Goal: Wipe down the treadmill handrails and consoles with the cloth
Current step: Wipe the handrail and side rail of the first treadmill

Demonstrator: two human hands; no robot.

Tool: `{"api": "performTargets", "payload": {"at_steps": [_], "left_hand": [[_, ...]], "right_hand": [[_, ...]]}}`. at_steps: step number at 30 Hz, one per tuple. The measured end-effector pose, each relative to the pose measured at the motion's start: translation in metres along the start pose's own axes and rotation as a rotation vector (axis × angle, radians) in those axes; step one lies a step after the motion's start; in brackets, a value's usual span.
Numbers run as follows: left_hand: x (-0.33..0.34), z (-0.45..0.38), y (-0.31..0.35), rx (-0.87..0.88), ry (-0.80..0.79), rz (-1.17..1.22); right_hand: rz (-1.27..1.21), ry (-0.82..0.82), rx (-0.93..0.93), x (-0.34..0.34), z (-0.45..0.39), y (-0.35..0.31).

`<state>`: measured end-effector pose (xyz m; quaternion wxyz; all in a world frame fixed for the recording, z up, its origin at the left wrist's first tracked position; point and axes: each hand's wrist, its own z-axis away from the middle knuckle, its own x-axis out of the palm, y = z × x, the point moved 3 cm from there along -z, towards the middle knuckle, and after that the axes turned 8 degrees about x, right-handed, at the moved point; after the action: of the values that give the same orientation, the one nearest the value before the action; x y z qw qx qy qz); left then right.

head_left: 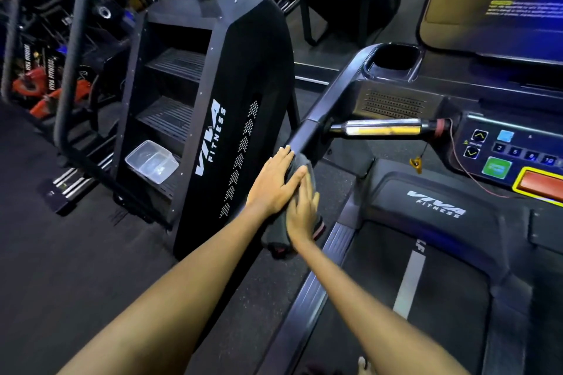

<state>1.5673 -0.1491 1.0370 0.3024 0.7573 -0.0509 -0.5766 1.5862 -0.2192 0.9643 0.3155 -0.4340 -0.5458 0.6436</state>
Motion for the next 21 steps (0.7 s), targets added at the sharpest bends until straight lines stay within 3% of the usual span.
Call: {"api": "performTargets", "payload": {"at_steps": [3, 9, 17, 21], "left_hand": [[0.0, 0.0, 0.0, 0.001, 0.016, -0.001], [0.0, 0.0, 0.001, 0.02, 0.005, -0.033], [0.0, 0.0, 0.005, 0.025, -0.018, -0.076], [-0.001, 0.001, 0.007, 0.034, -0.012, -0.087]], "right_hand": [[-0.029, -0.043, -0.009, 0.008, 0.02, 0.012], [-0.008, -0.005, 0.115, -0.009, -0.069, 0.011], [0.03, 0.03, -0.04, -0.011, -0.06, 0.008], [0.022, 0.02, 0.088, -0.02, -0.097, 0.001]]}}
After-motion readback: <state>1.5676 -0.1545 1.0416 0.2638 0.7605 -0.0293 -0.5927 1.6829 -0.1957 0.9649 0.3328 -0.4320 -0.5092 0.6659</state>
